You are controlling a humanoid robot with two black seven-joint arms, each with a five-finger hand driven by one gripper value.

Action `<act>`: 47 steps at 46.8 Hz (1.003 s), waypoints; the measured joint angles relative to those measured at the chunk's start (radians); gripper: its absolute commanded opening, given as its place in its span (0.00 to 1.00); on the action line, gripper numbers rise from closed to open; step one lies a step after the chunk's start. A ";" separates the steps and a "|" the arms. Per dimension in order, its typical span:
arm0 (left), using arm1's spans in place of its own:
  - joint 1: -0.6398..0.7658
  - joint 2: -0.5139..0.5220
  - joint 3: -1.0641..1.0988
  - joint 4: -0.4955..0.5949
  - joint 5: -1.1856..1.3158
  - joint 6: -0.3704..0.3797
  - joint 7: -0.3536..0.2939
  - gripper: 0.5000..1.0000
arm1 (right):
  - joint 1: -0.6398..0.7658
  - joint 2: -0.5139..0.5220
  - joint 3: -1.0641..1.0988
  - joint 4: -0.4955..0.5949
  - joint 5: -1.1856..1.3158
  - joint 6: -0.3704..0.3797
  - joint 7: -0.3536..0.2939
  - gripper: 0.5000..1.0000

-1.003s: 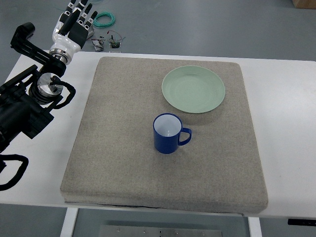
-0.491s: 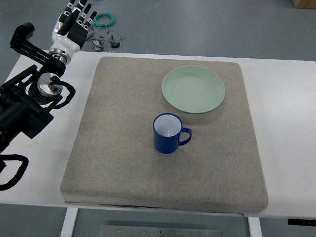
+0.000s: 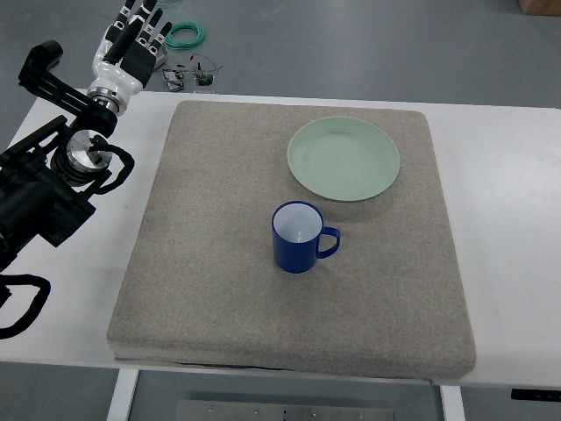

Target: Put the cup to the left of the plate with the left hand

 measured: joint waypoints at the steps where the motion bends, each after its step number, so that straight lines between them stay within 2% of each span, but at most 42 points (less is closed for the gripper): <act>1: 0.000 0.001 0.000 -0.001 0.001 0.000 0.000 0.99 | 0.000 0.000 0.000 0.000 0.000 0.000 0.000 0.87; 20: -0.015 -0.001 0.001 -0.025 0.233 0.006 0.001 0.98 | 0.000 0.000 0.000 0.000 0.000 0.000 0.000 0.87; 35: 0.023 0.045 0.076 -0.200 0.334 0.002 0.003 0.98 | 0.000 0.000 0.000 0.000 0.000 0.000 0.000 0.87; 47: 0.055 0.178 0.229 -0.390 0.489 -0.061 0.003 0.98 | 0.000 0.000 0.000 0.000 0.000 -0.001 0.000 0.87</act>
